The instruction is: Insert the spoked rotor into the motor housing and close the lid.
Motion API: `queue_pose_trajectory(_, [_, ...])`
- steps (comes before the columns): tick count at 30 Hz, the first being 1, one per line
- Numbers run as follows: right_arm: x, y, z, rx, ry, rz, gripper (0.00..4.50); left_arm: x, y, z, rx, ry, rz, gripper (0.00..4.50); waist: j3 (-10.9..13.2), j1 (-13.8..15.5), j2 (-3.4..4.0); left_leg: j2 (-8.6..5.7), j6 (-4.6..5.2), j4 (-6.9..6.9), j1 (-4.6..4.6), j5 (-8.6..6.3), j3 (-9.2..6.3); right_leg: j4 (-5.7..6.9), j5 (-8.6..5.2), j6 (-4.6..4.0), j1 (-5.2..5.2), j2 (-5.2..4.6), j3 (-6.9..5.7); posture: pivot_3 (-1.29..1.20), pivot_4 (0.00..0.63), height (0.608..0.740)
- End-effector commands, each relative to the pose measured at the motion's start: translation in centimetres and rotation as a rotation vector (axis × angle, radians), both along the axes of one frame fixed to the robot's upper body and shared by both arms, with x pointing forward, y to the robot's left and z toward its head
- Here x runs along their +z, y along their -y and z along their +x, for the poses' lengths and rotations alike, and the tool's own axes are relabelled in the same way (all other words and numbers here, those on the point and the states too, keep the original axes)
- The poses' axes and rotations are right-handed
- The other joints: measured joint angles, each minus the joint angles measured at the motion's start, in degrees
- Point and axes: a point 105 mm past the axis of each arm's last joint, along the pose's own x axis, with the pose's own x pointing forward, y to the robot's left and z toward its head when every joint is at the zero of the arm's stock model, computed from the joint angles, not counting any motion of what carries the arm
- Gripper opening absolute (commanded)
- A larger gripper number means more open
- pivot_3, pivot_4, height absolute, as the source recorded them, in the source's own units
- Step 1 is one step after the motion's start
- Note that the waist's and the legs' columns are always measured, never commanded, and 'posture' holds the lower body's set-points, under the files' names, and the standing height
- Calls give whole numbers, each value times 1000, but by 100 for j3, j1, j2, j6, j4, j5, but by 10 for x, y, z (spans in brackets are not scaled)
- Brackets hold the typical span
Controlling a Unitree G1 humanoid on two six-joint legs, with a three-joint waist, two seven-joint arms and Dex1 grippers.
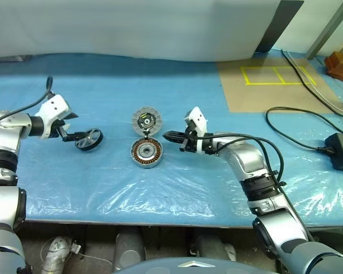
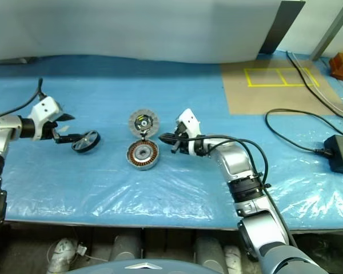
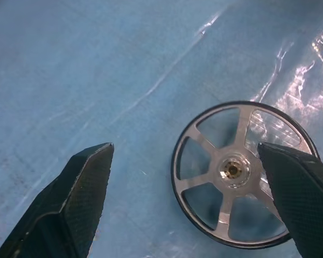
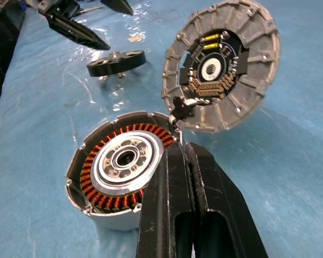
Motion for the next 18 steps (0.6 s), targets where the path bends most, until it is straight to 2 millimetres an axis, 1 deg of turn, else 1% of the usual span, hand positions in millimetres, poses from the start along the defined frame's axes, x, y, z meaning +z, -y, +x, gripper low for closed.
queue_pose_trajectory(1, [14, 1, -1, -3, 46, 29, 14, 3, 3, 2, -37, 26, 36, 4500, 1, -4, -2, 0, 0, 1, -1, 0, -1, 1, 0, 0, 0, 0, 0, 0, 150, 740])
queue_pose_trajectory(10, [11, 1, 3, -13, 44, 8, 14, -7, 0, -4, -46, 2, 43, 4500, 1, -6, -2, 1, 0, 1, -2, 0, -4, 0, 0, 0, 0, 0, -2, 0, 150, 740])
queue_pose_trajectory(14, [8, -1, 2, 1, 41, -3, 14, 0, 2, -8, -75, 18, 34, 4500, 1, -9, -2, 1, 0, 3, -1, 0, -4, 2, 0, 0, 0, 0, -1, 0, 150, 740])
queue_pose_trajectory(18, [7, -3, 2, 5, 41, -4, 14, 8, 8, -12, -124, 38, 29, 4500, 1, -5, -2, 1, 0, 1, -2, 0, -4, 1, 0, 0, 0, -1, -3, 0, 150, 740])
